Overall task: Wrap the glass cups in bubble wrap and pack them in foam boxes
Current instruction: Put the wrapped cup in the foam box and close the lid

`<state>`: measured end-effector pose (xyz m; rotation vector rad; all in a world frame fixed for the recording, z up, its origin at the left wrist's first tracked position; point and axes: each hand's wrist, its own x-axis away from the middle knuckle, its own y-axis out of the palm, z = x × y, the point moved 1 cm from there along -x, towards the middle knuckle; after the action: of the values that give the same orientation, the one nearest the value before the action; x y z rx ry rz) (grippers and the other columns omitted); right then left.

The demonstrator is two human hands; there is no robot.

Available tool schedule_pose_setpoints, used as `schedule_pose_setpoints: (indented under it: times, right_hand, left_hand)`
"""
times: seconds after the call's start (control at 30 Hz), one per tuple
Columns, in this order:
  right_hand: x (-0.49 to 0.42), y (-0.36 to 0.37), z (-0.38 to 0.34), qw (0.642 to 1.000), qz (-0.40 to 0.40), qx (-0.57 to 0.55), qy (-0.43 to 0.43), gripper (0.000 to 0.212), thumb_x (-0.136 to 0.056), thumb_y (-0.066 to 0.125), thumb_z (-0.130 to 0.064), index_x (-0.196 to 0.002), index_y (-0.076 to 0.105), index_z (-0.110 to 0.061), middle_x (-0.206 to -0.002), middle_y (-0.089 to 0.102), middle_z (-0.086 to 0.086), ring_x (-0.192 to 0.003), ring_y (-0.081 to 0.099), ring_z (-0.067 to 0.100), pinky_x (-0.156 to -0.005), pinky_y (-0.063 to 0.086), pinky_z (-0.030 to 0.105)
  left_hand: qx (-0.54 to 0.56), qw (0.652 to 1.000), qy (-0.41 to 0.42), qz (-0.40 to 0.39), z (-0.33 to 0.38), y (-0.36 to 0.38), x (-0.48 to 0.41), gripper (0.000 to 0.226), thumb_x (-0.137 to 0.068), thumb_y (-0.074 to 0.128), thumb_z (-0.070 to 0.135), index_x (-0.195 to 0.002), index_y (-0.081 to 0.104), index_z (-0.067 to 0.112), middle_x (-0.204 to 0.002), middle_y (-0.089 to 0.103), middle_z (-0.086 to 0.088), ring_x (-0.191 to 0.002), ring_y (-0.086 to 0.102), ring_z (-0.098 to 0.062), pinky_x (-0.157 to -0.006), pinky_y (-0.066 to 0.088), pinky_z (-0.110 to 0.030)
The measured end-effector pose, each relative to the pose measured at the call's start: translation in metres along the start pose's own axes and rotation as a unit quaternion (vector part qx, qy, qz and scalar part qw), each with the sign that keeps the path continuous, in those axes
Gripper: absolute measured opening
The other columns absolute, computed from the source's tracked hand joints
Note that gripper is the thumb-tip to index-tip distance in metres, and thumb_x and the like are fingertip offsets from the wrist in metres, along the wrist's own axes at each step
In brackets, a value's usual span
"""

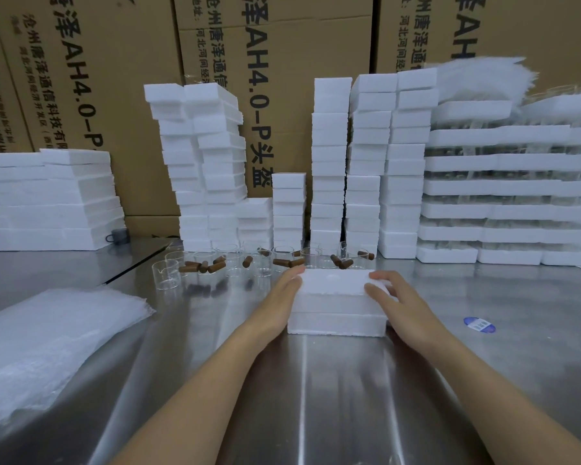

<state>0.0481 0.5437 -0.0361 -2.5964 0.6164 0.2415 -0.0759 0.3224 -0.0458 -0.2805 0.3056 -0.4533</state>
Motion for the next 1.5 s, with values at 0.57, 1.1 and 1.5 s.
schedule_pose_setpoints:
  times: [0.57, 1.1, 1.5]
  right_hand:
    - [0.0, -0.01, -0.008, 0.98, -0.017, -0.181, 0.077, 0.03, -0.1, 0.066, -0.036, -0.127, 0.055, -0.045, -0.118, 0.071, 0.004, -0.091, 0.073, 0.021, -0.067, 0.059, 0.032]
    - [-0.001, 0.013, -0.017, 0.921, -0.062, -0.377, 0.076, 0.069, -0.075, 0.091, -0.036, -0.131, 0.053, -0.024, -0.121, 0.075, 0.008, -0.107, 0.076, 0.033, -0.078, 0.064, 0.046]
    - [0.006, 0.021, -0.027, 0.923, -0.067, -0.373, 0.06, 0.059, -0.075, 0.086, -0.039, -0.128, 0.06, -0.034, -0.12, 0.074, 0.008, -0.105, 0.076, 0.032, -0.081, 0.065, 0.045]
  left_hand:
    - [0.247, 0.954, -0.097, 0.142, 0.034, 0.017, 0.014, 0.032, -0.103, 0.061, 0.034, -0.131, 0.072, 0.026, -0.118, 0.077, 0.004, -0.098, 0.069, -0.014, -0.071, 0.049, -0.026]
    - [0.392, 0.913, -0.109, 0.022, 0.039, 0.034, 0.018, 0.087, -0.079, 0.093, 0.048, -0.148, 0.04, 0.049, -0.135, 0.069, -0.011, -0.109, 0.078, -0.034, -0.078, 0.065, -0.057]
    - [0.319, 0.943, -0.069, -0.066, 0.044, 0.026, 0.025, 0.065, -0.086, 0.081, 0.059, -0.143, 0.054, 0.049, -0.133, 0.076, 0.001, -0.119, 0.075, -0.026, -0.095, 0.064, -0.05]
